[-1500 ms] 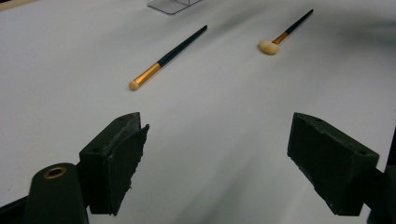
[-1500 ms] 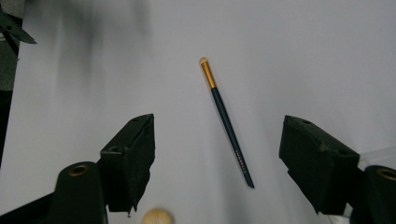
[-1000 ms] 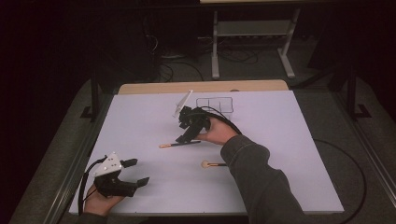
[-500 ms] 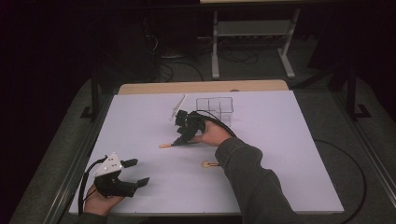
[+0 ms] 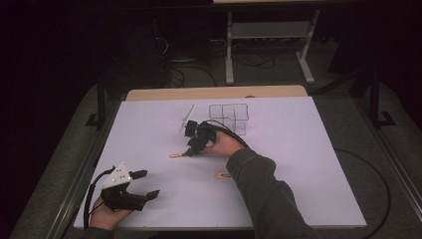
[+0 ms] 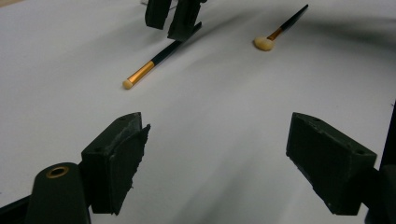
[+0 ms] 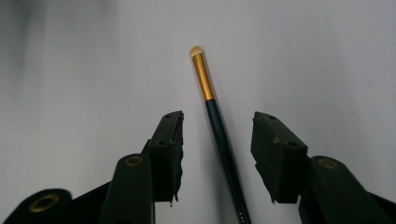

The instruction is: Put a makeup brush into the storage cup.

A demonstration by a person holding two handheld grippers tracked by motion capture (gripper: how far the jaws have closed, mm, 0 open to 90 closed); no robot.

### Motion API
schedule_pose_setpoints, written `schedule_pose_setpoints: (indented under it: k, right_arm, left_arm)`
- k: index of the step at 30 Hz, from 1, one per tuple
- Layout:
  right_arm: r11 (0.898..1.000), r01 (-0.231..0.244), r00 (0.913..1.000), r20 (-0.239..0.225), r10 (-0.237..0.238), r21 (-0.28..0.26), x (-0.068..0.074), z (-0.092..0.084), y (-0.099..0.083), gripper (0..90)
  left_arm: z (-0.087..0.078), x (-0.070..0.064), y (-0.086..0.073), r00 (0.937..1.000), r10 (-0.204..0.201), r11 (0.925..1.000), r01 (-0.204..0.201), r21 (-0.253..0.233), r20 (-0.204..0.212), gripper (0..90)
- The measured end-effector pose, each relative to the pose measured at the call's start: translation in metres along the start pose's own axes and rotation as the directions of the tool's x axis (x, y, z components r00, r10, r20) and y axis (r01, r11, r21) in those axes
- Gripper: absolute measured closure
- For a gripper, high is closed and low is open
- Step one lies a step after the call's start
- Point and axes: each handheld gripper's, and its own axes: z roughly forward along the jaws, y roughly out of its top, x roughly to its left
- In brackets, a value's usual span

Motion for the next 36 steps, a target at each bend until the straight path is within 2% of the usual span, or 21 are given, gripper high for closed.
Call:
schedule_pose_setpoints:
  k: [21, 24, 36]
  right_arm:
    - [0.997, 0.009, 0.9999, -0.007, -0.008, 0.077, -0.001, 0.017, 0.006, 67.8]
    - [0.996, 0.019, 0.9998, 0.001, -0.019, 0.089, -0.001, 0.02, 0.008, 69.5]
    - [0.991, 0.063, 0.9972, 0.032, -0.068, 0.12, 0.0, 0.024, 0.008, 79.3]
  left_arm:
    - [0.0, 0.001, 0.0, 1.0, -0.006, 1.0, 0.006, -0.008, 0.005, 18.9]
    - [-0.001, 0.002, 0.0, 1.0, 0.004, 1.0, -0.004, -0.004, 0.003, 19.0]
    - [-0.001, 0.003, -0.001, 0.9999, -0.007, 1.0, 0.007, -0.004, 0.008, 19.4]
